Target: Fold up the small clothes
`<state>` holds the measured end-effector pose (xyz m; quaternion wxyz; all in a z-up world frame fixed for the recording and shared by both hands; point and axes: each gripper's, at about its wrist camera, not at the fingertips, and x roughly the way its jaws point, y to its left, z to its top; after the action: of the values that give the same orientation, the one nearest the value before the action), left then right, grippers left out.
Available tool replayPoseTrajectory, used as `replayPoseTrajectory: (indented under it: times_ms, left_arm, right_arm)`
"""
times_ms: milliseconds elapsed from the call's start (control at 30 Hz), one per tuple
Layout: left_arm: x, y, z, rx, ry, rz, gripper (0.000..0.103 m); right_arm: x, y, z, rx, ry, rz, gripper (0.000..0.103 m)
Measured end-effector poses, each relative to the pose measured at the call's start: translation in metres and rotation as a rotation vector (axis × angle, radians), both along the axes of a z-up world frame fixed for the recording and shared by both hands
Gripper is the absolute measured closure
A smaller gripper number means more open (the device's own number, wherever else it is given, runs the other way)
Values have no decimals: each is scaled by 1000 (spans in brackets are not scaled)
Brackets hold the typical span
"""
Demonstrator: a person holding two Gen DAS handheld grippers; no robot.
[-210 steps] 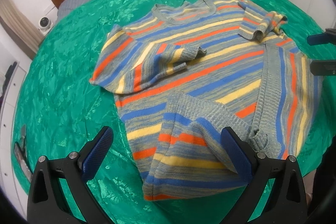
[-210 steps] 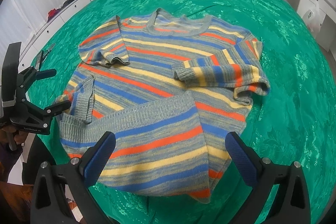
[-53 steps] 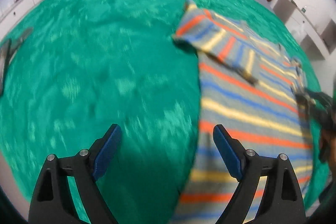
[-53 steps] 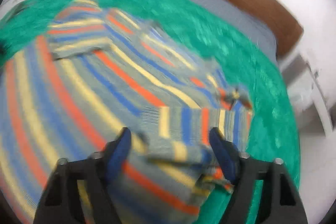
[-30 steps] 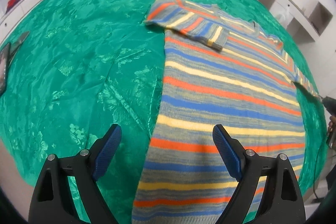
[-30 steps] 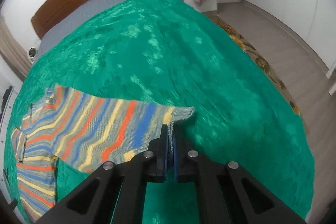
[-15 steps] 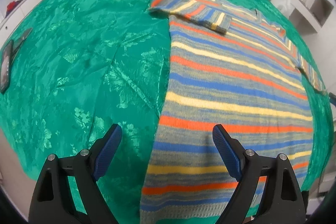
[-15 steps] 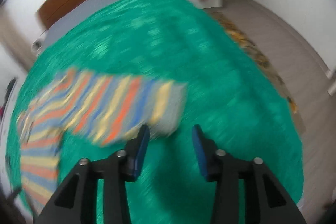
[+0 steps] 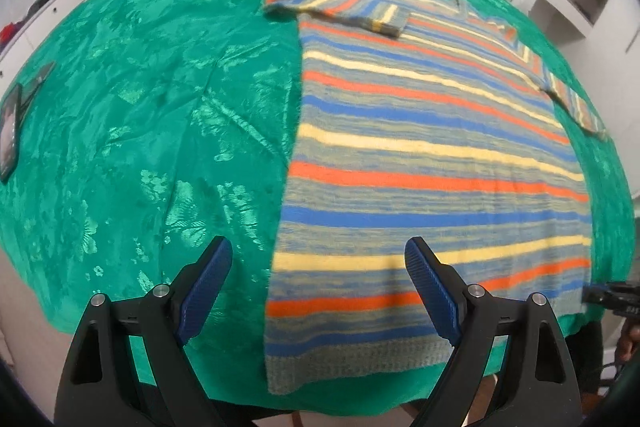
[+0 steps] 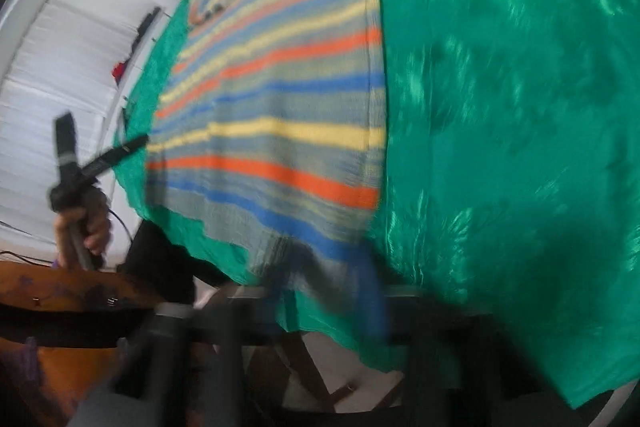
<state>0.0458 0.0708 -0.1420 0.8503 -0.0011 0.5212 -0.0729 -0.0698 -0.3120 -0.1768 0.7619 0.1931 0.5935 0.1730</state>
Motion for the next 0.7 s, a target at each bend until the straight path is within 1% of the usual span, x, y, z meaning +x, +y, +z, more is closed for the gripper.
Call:
replayPoseTrajectory:
  times_ms: [67, 167, 233, 267, 300, 333, 367, 400, 433, 467, 500, 533, 567, 633, 667, 700]
  left_arm:
    - [-5, 0, 8, 16, -30, -16, 13]
    - [-4, 0, 14, 38, -64, -29, 13]
    - [7, -4, 15, 49, -72, -61, 13]
    - [19, -11, 19, 73, -86, -87, 13]
    - [27, -15, 23, 84, -102, -105, 13]
    - [39, -20, 30, 96, -131, -147, 13]
    - [53, -31, 37, 120, -166, -197, 13]
    - [67, -43, 42, 162, -215, -247, 13]
    - [83, -55, 45, 206, -251, -303, 11]
    - [108, -73, 41, 253, -254, -398, 10]
    - [128, -84, 33, 274, -223, -465, 10]
    - [142, -90, 24, 286, -186, -503, 10]
    - [164, -99, 7, 316, -124, -541, 14]
    - [196, -109, -22, 363, -57, -559, 23]
    - [203, -109, -27, 346, -40, -559, 24]
    - [214, -105, -28, 289, -37, -538, 26]
  right_arm:
    - [-6, 2, 9, -29, -9, 0, 98]
    - [-19, -6, 26, -116, -32, -28, 98]
    - [-18, -4, 25, -145, -30, -23, 98]
    - [-18, -1, 22, -160, -34, -13, 98]
    - [-14, 1, 21, -172, -39, -10, 96]
    - [-12, 4, 20, -169, -42, -16, 94]
    - [-10, 3, 20, -160, -43, -40, 87]
    - [-10, 0, 21, -158, -42, -59, 72]
    - [-11, -4, 25, -153, -49, -80, 64]
    - [-13, -7, 31, -156, -70, -106, 52]
    - [-15, -10, 37, -162, -91, -125, 51]
    - [-17, -13, 43, -164, -112, -143, 51]
    - [-21, -17, 50, -160, -130, -162, 51]
    - [-27, -21, 59, -152, -161, -192, 51]
    - [-32, -22, 64, -148, -178, -204, 51]
    - [-36, -22, 67, -144, -190, -210, 49]
